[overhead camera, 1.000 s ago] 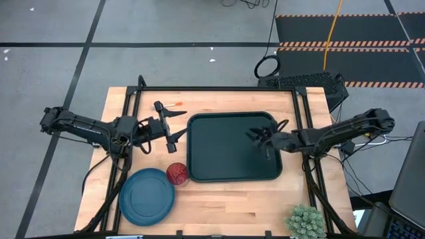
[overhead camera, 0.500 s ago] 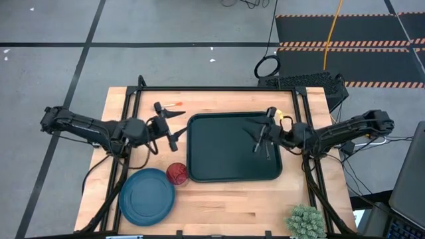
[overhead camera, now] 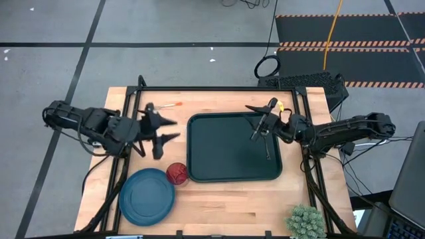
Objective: Pick and place plate/cup/fork/spoon on tray
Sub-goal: Put the red cup to the top left of the black tray
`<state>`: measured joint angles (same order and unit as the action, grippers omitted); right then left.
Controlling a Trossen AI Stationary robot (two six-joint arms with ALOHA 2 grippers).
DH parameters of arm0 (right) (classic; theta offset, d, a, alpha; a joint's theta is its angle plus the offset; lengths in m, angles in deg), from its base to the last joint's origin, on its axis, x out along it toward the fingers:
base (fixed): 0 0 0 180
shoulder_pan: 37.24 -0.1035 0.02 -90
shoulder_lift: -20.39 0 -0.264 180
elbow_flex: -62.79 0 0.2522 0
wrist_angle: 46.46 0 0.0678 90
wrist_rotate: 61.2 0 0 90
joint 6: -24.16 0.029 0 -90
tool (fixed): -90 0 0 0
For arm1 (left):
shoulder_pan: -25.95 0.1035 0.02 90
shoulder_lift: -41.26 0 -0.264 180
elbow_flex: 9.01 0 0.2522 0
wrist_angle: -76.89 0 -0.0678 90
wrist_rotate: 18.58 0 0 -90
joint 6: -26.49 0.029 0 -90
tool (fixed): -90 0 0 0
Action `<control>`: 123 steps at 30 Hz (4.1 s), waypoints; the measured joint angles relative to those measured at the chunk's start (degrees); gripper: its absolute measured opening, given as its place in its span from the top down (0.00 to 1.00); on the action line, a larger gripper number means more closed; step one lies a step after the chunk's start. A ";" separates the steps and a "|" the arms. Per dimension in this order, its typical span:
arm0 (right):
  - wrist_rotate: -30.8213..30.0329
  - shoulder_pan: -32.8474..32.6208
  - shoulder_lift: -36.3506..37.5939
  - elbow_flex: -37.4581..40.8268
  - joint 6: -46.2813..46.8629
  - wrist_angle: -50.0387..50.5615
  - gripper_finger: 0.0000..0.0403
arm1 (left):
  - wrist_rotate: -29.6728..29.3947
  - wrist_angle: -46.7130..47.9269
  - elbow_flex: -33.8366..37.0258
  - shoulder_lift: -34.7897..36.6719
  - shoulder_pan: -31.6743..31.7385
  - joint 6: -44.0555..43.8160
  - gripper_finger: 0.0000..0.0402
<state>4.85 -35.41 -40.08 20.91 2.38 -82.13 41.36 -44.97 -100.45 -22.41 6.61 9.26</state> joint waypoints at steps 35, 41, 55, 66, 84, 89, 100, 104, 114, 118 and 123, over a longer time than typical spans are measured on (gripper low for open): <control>0.21 -1.60 0.04 0.00 1.64 -0.57 0.65 | 29.13 32.10 -6.68 -27.61 3.29 -14.95 0.75; 0.14 -1.57 0.04 0.00 2.77 -0.10 0.65 | 29.05 31.86 -5.25 -29.19 4.01 -12.84 0.75; -0.12 -1.57 0.04 0.00 3.67 1.45 0.65 | 31.26 32.69 -5.32 -31.33 5.57 -11.38 0.88; -0.17 -1.57 0.04 0.00 4.28 1.77 0.65 | 32.01 37.15 -5.63 -31.03 10.24 -7.13 0.98; -0.21 -1.55 0.04 0.00 3.93 2.68 0.65 | 27.03 45.60 -25.10 -30.78 23.89 5.02 0.98; -0.21 -1.54 0.04 0.00 4.21 3.02 0.65 | 27.65 44.42 -25.05 -30.83 31.05 9.35 0.98; -0.21 -1.40 0.04 0.00 3.78 3.02 0.65 | 31.30 42.91 -25.04 -34.76 42.44 9.18 0.98; -0.22 -1.39 0.04 0.00 3.08 2.99 0.65 | 33.72 42.38 -25.10 -37.95 42.91 10.58 0.98; -0.37 0.10 0.04 0.00 2.93 3.02 0.65 | 33.36 44.32 -40.44 -47.26 42.57 13.13 0.98; -0.38 0.09 0.04 0.00 2.80 3.06 0.65 | 32.78 45.47 -44.32 -51.03 42.57 14.01 0.98; -0.41 0.09 0.04 0.00 2.52 4.86 0.65 | 32.50 45.69 -44.42 -53.19 42.75 16.06 0.98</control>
<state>4.44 -35.33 -40.04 20.91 4.90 -77.27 73.86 0.72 -144.87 -75.60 49.37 25.32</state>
